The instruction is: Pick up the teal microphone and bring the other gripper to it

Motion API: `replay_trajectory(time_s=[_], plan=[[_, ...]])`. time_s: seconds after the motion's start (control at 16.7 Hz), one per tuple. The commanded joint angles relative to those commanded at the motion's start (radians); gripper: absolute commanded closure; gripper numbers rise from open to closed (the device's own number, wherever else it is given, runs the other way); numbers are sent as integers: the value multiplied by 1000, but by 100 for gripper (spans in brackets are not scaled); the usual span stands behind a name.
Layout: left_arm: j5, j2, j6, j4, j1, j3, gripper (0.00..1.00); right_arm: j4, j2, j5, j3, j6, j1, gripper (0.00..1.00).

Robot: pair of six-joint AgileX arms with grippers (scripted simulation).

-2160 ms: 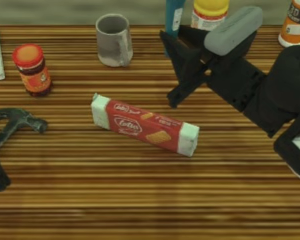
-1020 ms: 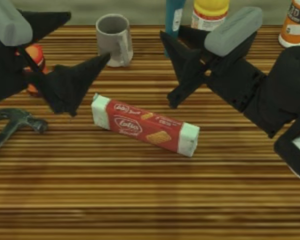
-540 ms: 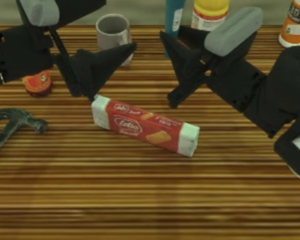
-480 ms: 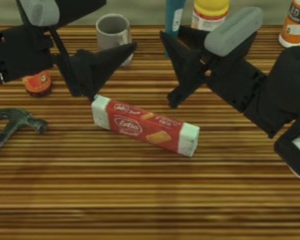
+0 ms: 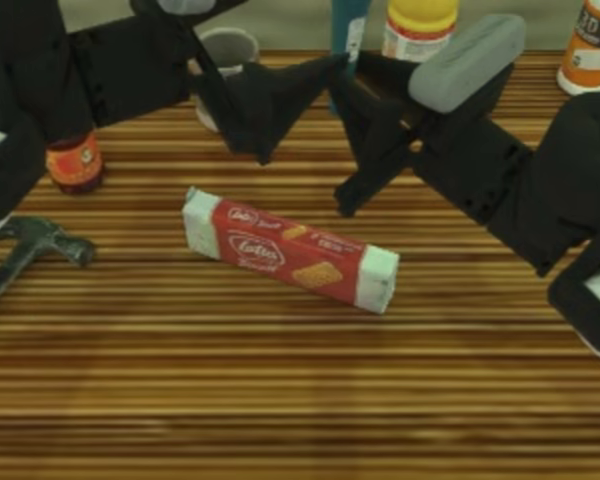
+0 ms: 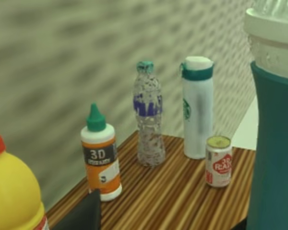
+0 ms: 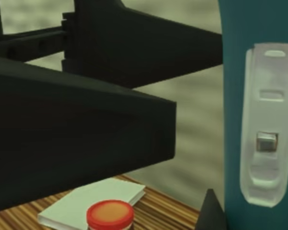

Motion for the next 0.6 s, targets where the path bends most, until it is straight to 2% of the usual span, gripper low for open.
replay_trajectory(time_s=[0.24, 0.54, 0.6], plan=[[-87, 118, -5, 27, -89, 96, 0, 0, 0, 0, 0, 0, 0, 100], [-98, 133, -5, 30, -100, 108, 0, 0, 0, 0, 0, 0, 0, 100], [-98, 133, -5, 30, -100, 108, 8, 0, 0, 0, 0, 0, 0, 100]])
